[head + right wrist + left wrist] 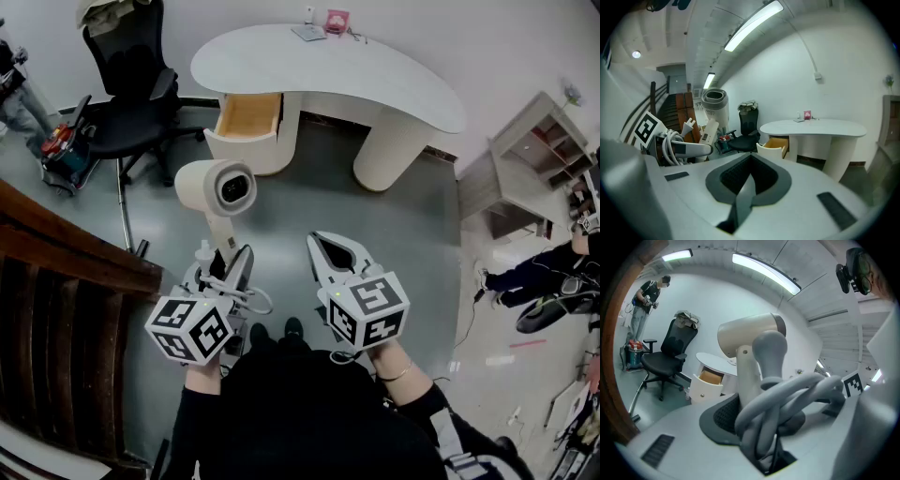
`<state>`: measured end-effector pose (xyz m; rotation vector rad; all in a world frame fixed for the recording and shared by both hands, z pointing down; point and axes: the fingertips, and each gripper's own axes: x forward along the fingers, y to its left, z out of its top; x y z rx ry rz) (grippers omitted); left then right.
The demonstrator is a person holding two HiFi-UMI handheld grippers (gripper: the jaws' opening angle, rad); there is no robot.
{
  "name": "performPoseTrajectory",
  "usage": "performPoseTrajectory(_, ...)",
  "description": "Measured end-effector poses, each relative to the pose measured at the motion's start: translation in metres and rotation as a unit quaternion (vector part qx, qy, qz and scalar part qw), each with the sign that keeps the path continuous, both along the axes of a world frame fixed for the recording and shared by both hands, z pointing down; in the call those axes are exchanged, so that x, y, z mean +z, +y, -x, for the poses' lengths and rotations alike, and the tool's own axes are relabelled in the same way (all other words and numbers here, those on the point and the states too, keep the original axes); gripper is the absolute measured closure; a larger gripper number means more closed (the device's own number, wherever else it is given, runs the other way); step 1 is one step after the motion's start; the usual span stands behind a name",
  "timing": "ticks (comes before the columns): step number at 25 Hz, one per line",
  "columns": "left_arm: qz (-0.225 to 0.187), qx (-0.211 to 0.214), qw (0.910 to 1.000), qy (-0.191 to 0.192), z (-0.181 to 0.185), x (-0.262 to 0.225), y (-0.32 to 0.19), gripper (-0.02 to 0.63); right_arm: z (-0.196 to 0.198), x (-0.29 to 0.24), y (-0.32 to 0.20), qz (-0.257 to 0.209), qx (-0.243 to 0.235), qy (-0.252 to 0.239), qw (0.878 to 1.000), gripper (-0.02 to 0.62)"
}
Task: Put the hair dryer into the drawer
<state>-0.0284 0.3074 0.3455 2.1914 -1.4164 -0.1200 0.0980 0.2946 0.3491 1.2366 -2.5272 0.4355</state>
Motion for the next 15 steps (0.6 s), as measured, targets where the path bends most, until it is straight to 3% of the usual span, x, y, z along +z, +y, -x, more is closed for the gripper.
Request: performPoseTrajectory(15,0.005,-0.008,0.9999,-0.004,0.003,0.003,-0.013,0.437,-0.006,0.005,-0.013,0.002,-0.005,0.0,1.0,0.591)
